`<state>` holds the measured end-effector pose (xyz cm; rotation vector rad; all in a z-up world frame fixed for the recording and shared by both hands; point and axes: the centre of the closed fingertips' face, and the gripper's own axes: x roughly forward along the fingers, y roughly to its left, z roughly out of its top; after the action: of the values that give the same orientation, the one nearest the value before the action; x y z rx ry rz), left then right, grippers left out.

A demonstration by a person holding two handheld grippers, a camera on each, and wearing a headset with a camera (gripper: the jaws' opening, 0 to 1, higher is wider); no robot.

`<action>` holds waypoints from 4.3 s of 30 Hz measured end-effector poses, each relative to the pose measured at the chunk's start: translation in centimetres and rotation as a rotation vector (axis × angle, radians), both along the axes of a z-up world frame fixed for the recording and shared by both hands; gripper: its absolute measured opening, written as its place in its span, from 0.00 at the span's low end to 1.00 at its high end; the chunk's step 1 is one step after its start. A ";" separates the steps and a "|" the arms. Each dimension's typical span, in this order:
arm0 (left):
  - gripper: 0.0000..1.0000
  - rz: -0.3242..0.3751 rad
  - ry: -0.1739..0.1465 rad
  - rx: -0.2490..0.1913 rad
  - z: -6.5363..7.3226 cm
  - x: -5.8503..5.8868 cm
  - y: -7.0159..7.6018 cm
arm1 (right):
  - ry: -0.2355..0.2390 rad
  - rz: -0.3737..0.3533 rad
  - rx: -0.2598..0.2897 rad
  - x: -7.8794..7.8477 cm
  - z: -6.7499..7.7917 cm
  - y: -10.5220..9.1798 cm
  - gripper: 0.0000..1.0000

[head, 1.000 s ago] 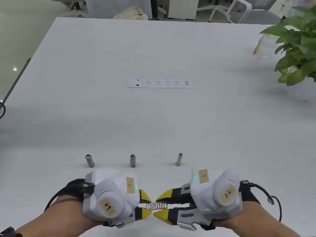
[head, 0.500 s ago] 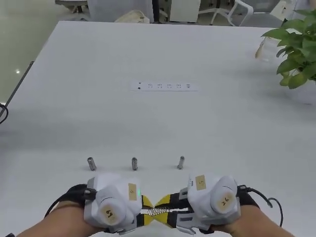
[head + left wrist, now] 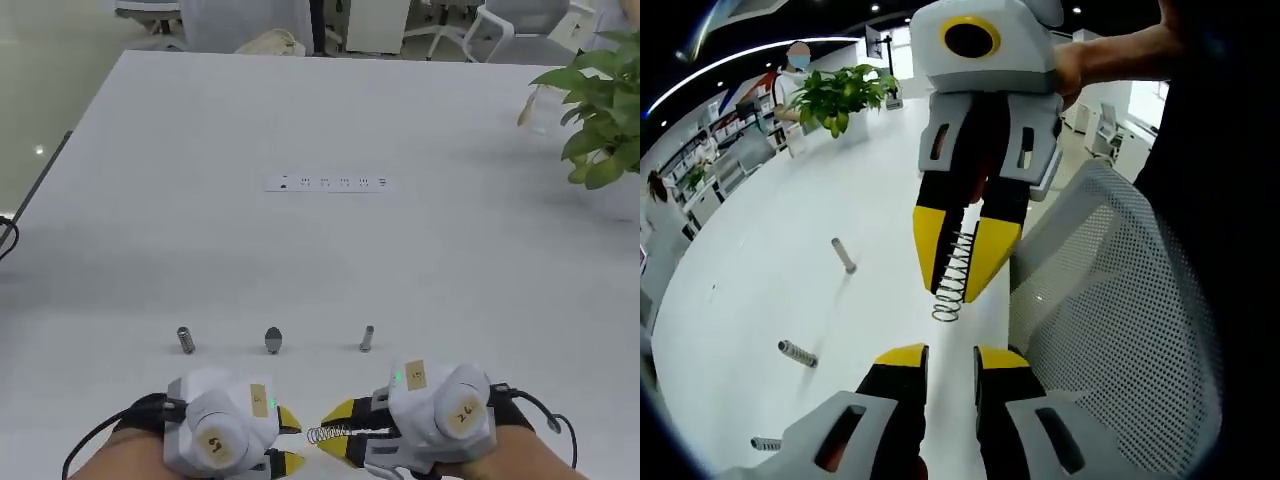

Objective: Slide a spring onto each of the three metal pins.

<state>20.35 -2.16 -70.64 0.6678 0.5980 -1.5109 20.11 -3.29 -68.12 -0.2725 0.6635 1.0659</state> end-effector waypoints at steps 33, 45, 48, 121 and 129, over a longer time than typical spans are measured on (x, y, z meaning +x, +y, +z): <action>0.24 0.457 0.063 -0.157 2.6 5.8 7.2 | -0.022 -0.137 -0.133 5.6 0.0 -7.8 0.09; 0.33 0.556 0.062 -0.173 2.8 6.6 9.7 | -0.034 -0.140 -0.189 7.9 0.3 -10.1 0.09; 0.34 0.576 0.059 -0.177 2.9 6.7 10.3 | -0.034 -0.140 -0.200 8.4 0.3 -10.6 0.09; 0.53 0.804 0.011 -0.179 4.8 7.4 17.6 | 0.066 0.149 -0.479 13.1 -4.5 -11.5 0.09; 0.52 0.810 0.010 -0.179 4.9 7.5 17.7 | 0.074 0.168 -0.490 12.9 -4.9 -11.0 0.09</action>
<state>27.81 15.56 -65.74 0.2219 0.6283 -0.7929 32.96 -14.34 -73.01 -0.7247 0.9797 1.0648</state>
